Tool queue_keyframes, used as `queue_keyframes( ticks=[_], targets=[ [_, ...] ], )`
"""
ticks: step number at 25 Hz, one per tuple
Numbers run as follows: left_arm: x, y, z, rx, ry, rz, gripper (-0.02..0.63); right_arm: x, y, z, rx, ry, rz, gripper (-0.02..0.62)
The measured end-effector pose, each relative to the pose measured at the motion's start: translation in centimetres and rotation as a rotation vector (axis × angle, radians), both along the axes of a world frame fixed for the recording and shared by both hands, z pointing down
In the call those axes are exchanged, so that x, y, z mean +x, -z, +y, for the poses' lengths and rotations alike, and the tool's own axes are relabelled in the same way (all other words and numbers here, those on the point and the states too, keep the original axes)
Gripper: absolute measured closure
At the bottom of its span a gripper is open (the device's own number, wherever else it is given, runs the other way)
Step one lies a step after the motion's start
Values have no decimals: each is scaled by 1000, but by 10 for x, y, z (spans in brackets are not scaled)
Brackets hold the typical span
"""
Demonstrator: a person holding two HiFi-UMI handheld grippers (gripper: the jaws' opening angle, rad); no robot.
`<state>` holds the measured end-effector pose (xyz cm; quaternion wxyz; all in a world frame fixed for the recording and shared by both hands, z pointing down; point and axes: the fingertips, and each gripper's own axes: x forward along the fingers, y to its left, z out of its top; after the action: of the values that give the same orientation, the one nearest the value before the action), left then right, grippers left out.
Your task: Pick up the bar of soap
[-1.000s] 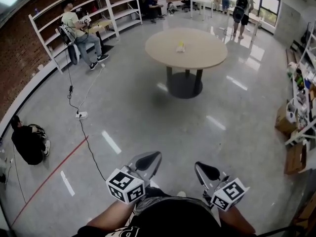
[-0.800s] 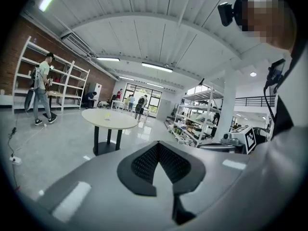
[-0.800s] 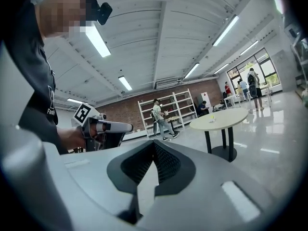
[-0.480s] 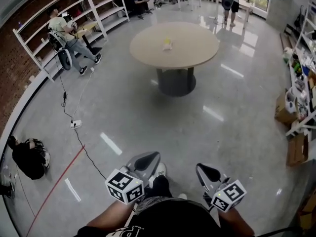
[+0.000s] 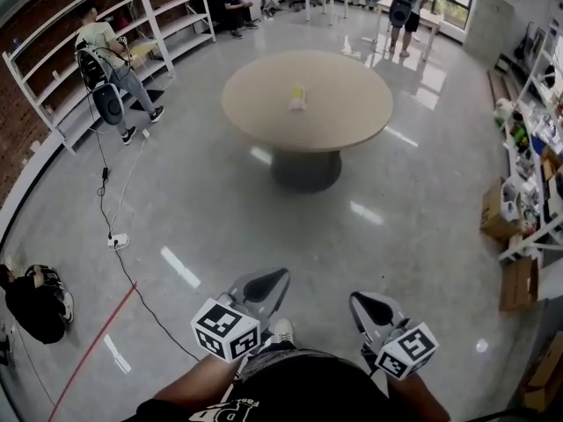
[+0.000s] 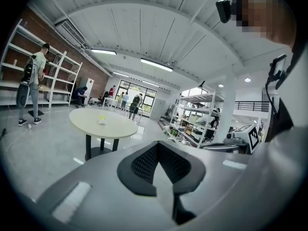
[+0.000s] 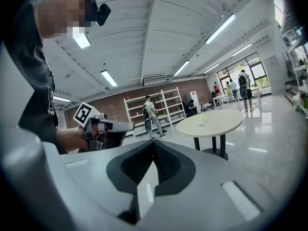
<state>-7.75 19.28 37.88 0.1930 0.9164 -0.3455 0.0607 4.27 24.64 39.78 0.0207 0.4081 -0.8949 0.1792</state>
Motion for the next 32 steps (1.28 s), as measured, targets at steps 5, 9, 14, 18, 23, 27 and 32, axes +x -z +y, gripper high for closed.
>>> queue_keyframes(
  ticks=[5,9,14,18,23,27,32],
  targets=[
    [-48,-7,-60,-5,-20,10,600,-57,10,-70,23,9,35,591],
    [-71,-12,-100,-10,-38,3,600,-87,13,-108,25,12,51,589],
    [-73,-19,-136,-23,-32,10,600,-88,5,-143,-6,11,64,591],
    [-63,-29,-166,-40,-15,4,600,-76,-2,-173,-16,20,58,591],
    [-33,-29,-204,-31,30,-30,600,-43,-6,-224,3,70,32,589],
    [-23,-20,-247,-23,97,-54,600,-25,10,-275,41,109,3,591],
    [20,-13,-301,-2,139,-87,600,19,20,-319,71,161,-6,589]
  ],
)
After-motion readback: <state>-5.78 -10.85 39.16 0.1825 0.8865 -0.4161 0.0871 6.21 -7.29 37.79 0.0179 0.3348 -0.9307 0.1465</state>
